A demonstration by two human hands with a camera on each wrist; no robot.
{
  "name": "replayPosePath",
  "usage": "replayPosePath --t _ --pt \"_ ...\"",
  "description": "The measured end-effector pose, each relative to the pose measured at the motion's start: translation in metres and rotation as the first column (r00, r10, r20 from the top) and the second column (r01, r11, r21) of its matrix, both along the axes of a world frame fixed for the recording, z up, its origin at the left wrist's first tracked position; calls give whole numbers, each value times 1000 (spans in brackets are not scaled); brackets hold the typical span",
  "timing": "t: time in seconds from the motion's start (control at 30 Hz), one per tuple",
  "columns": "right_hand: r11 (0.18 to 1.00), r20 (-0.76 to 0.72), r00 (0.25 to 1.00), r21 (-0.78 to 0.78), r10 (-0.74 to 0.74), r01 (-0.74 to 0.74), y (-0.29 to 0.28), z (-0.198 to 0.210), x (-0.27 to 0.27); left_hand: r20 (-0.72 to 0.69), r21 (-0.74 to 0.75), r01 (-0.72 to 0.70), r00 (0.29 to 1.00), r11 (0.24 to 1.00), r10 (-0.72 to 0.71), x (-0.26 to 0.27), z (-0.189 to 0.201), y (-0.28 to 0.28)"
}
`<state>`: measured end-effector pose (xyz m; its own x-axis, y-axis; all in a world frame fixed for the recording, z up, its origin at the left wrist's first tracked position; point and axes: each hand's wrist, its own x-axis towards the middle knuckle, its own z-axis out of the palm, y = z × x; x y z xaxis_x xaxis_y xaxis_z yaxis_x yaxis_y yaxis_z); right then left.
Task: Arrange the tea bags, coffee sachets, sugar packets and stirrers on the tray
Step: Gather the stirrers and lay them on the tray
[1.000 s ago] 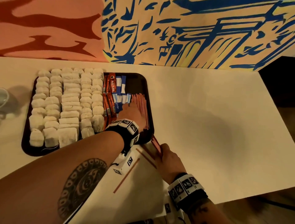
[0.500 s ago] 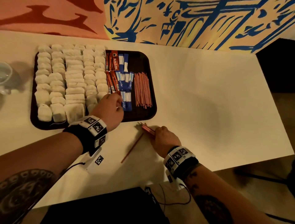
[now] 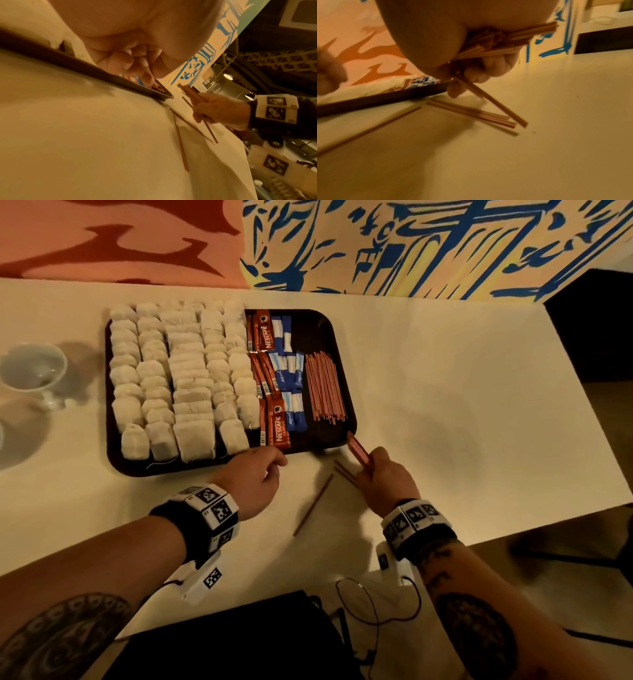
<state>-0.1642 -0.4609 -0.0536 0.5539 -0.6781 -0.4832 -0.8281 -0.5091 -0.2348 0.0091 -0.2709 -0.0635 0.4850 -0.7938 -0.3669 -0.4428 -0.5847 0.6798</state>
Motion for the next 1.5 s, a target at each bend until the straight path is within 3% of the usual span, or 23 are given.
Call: replayPosePath --t 0.13,0.23,0.47,0.7,0.97,1.07,1.3,1.5 --pt "994 87 990 22 -111 109 7 -4 -6 8 123 97 995 988 -98 -8 -3 6" --pt "996 -7 998 58 -62 63 16 -8 -9 9 159 145 989 977 -148 -13 -7 6" --pt "996 -144 988 -64 54 -63 14 -9 2 49 215 144 986 966 -158 -20 -14 -1" --pt "994 -195 981 111 26 -5 5 -15 13 50 268 204 973 942 -225 -28 -6 -12" --pt "995 -166 981 41 99 -93 3 -10 10 229 403 311 876 861 -424 -61 5 -55" --pt "990 -173 974 12 143 -143 2 -7 10 287 456 304 839 837 -462 -69 7 -66" --pt "974 -250 942 26 223 -224 0 -6 22 320 518 265 822 814 -471 -63 9 -74" --pt "966 -223 940 31 257 -257 -2 -10 17 324 545 270 806 794 -496 -63 -5 -69"
